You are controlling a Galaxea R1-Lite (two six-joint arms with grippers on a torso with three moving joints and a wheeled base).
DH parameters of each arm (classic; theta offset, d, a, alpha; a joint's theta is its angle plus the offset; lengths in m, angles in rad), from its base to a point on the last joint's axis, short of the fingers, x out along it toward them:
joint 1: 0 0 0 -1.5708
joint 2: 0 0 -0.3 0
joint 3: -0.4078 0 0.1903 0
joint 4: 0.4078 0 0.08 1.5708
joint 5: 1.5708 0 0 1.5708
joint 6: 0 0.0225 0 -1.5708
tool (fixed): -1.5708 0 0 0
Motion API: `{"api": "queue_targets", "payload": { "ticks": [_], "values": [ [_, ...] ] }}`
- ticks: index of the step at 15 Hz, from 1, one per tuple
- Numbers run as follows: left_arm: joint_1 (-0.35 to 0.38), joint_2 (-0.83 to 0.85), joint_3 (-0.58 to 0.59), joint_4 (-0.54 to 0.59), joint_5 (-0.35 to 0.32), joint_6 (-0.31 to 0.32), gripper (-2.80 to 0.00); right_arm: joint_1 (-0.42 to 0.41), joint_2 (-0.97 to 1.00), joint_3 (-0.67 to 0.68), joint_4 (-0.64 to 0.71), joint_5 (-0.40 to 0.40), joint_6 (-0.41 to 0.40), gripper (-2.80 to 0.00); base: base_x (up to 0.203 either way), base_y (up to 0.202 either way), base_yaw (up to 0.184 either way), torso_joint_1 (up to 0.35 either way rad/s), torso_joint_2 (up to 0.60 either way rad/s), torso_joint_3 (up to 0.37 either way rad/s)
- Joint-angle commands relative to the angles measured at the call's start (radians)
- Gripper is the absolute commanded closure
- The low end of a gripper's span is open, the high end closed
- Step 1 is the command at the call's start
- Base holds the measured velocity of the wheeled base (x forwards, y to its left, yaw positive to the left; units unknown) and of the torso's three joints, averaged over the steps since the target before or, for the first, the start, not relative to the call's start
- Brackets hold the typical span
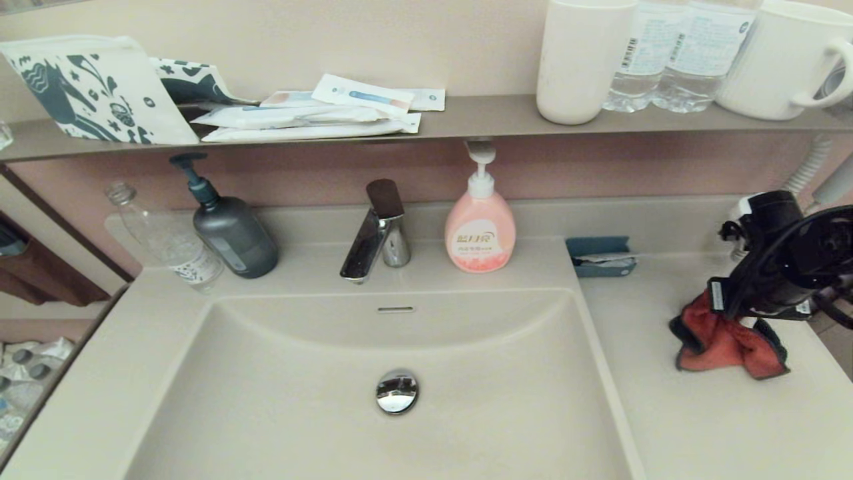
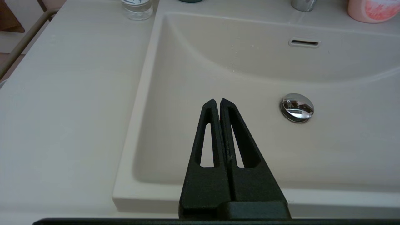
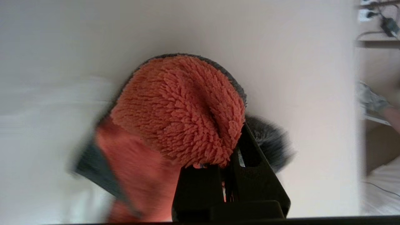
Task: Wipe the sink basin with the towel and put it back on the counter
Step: Wipe the sink
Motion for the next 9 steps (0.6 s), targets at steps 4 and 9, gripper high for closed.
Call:
{"api": "queue_targets", "payload": {
  "ticks": [4,9],
  "values": [
    [0.0,0.001,0.0,0.0,0.001,-0.001,0.0,0.126,0.068,-0.047,-0.037,-0.021,0.095,0.0,0.0,0.0,0.0,0.0,0.0,0.0],
    [0.0,0.001,0.0,0.0,0.001,-0.001,0.0,0.234,0.078,-0.042,-0.07,-0.02,0.155,0.0,0.0,0.0,0.0,0.0,0.0,0.0]
  ]
}}
